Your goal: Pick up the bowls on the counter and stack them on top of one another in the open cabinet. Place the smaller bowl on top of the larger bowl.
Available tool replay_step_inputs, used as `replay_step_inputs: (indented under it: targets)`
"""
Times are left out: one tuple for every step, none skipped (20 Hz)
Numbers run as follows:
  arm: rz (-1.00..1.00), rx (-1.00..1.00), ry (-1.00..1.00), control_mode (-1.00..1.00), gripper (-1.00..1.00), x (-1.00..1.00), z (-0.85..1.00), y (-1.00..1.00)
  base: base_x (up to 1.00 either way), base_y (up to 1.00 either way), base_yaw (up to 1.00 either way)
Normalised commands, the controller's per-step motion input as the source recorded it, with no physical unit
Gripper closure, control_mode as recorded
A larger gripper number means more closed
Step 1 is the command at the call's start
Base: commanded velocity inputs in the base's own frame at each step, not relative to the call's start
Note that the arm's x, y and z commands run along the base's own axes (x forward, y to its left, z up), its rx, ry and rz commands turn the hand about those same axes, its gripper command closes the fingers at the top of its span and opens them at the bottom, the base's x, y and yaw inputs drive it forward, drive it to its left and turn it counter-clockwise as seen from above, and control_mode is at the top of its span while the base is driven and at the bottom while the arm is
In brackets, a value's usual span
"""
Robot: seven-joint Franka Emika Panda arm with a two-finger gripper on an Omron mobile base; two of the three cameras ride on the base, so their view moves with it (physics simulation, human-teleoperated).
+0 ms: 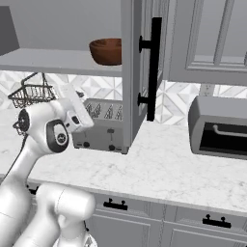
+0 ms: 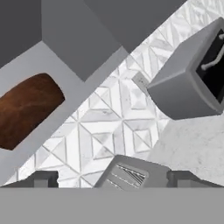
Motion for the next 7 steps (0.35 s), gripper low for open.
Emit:
replay_step_inputs:
  targets:
    - [0.00,-0.35,0.29,-1.00,-1.00,-1.00,-1.00,0.11,0.00,0.00,0.00]
    - [0.00,-0.33,0.37,-1.00,-1.00,-1.00,-1.00,0.04,0.00,0.00,0.00]
    - [0.05,-0.33,0.31,-1.00,-1.00,-1.00,-1.00,0.10,0.00,0.00,0.00]
    - [0.06,-0.07,0.37,-1.00,-1.00,-1.00,-1.00,0.01,0.00,0.00,0.00]
    - [-0.50,0.12,-0.01,-1.00,-1.00,-0.20,0.00,-1.00,0.00,0.00,0.00]
    - [0.09,0.04,0.00,-1.00,-1.00,0.00,0.00,0.00,0.00,0.00,0.00]
    - [0.00,0.19,-0.07,-1.00,-1.00,-0.07,0.00,-0.26,0.00,0.00,0.00]
